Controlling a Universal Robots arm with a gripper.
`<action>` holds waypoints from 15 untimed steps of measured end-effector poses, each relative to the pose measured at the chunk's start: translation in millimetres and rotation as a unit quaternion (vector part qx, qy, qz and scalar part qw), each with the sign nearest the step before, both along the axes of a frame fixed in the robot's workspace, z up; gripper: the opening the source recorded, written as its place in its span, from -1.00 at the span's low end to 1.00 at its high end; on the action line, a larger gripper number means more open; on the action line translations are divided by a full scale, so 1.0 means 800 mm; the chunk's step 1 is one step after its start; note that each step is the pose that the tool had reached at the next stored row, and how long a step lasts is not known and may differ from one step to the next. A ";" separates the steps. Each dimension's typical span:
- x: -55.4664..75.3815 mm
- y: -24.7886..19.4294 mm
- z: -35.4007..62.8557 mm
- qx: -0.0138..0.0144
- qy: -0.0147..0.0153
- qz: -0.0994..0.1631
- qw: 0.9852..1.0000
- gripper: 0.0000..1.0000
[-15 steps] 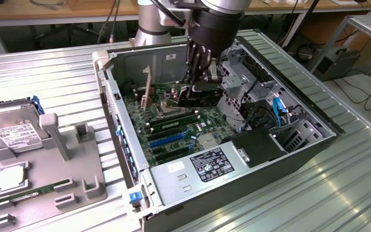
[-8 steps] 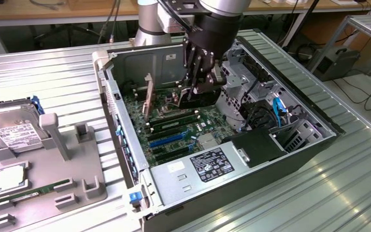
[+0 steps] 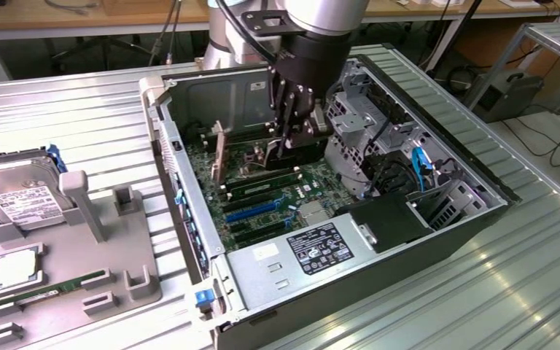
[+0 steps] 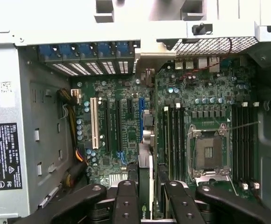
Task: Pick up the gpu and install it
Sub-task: 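Insert the gpu into the slot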
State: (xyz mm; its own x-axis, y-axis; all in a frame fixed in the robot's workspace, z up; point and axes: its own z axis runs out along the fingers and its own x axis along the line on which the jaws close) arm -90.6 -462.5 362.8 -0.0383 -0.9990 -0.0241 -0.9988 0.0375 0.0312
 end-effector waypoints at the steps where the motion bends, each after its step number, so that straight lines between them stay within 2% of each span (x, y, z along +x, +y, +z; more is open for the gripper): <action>1: -0.001 0.0000 -0.002 0.000 -0.001 0.001 1.000 -0.47; 8: -0.014 0.0000 -0.015 0.000 -0.004 0.009 1.000 -0.47; 15: -0.024 0.0000 -0.029 0.000 -0.009 0.014 1.000 -0.47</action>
